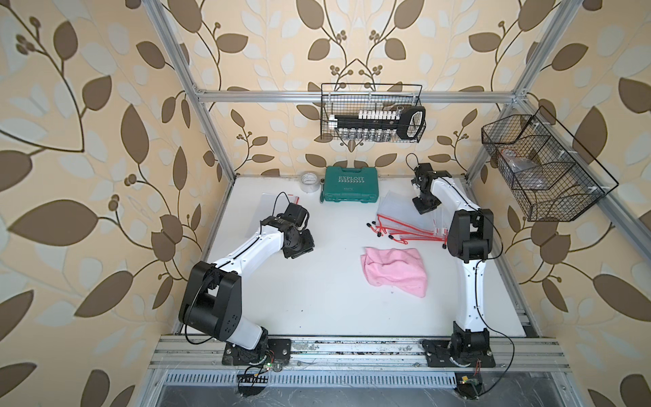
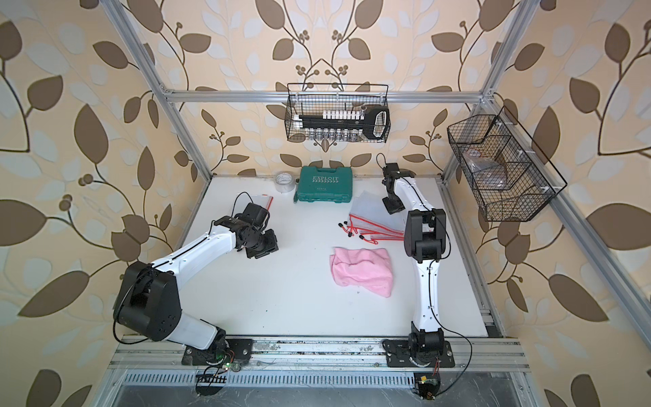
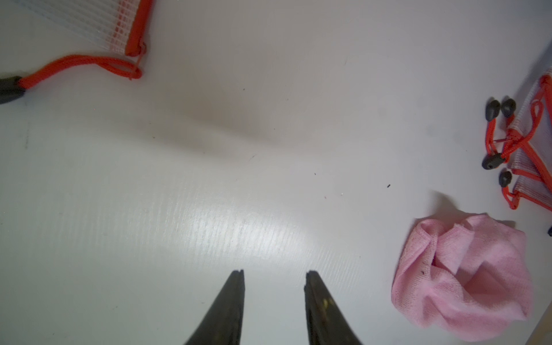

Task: Wipe the document bag
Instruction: Place the document bag.

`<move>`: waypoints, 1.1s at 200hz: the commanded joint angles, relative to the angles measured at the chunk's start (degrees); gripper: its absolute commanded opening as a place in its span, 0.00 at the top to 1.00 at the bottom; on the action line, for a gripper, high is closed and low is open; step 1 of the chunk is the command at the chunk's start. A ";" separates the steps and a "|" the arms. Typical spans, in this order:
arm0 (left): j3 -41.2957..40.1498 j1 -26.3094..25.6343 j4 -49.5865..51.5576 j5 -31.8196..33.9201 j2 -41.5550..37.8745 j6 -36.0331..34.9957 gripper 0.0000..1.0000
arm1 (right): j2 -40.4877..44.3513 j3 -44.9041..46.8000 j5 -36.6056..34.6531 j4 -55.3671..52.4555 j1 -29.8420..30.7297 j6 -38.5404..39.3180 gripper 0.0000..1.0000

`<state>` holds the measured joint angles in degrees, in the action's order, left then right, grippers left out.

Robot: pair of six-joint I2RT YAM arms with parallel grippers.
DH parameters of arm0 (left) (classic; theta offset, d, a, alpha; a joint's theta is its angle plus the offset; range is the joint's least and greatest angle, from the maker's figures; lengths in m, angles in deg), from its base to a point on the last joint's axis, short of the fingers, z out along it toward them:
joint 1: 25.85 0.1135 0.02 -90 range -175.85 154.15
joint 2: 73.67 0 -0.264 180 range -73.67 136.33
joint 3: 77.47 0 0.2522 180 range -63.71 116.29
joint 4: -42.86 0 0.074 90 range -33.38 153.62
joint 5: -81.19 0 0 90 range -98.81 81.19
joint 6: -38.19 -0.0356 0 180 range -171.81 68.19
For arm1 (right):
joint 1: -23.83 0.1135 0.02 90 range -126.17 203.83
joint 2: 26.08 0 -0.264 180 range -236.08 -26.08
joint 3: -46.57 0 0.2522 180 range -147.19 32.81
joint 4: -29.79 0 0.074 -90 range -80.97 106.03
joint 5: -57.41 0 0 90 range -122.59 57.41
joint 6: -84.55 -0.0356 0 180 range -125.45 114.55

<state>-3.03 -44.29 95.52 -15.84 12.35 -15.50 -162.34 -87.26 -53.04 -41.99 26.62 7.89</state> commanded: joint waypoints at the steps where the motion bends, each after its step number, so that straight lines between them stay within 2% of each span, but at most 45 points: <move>1: 2.19 0.90 0.48 0.21 0.31 -1.17 0.63 | -0.13 3.10 -2.07 0.94 -0.45 2.72 1.00; 43: 1.41 1.86 0.13 -0.27 0.10 -1.25 0.63 | 5.50 11.24 -3.63 6.40 -2.90 6.30 1.00; 73: 0.84 3.67 -0.20 -0.95 -0.39 -0.95 0.63 | 5.43 9.67 -0.96 6.19 -2.23 4.64 1.00; 77: 0.76 3.94 -0.22 -1.09 -0.41 -0.90 0.63 | 5.33 9.22 -0.76 5.90 -2.04 4.17 0.92; 84: 0.65 4.55 -0.14 -1.31 -0.64 -0.76 0.62 | 5.44 8.53 0.49 5.25 -1.98 3.08 0.69; 91: 0.30 5.09 -0.13 -1.49 -1.05 -0.65 0.62 | 5.80 8.28 1.51 5.08 -1.93 1.96 0.54; 126: -1.98 8.21 -0.60 -2.98 -2.96 0.43 0.59 | 9.33 8.60 3.24 5.43 -1.87 -1.80 0.15; 150: -3.02 9.88 -1.41 -4.44 -4.96 1.37 0.58 | 11.85 8.89 1.58 5.77 -1.81 -4.35 0.03; 182: -4.60 12.81 -1.52 -5.84 -6.44 3.04 0.54 | 13.24 6.69 -2.20 3.48 -1.75 -8.64 0.02; 200: -7.07 16.96 -2.16 -7.61 -8.23 4.71 0.48 | 15.09 5.40 3.48 1.63 -0.95 -12.20 0.02; 220: -8.83 21.93 -3.08 -8.76 -8.62 5.85 0.43 | 17.69 7.25 9.78 2.83 3.27 -14.27 0.02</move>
<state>-9.87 -27.20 93.27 -22.18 5.70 -11.93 -148.64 -80.11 -50.37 -37.99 25.50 -1.44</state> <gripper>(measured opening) 0.551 0.979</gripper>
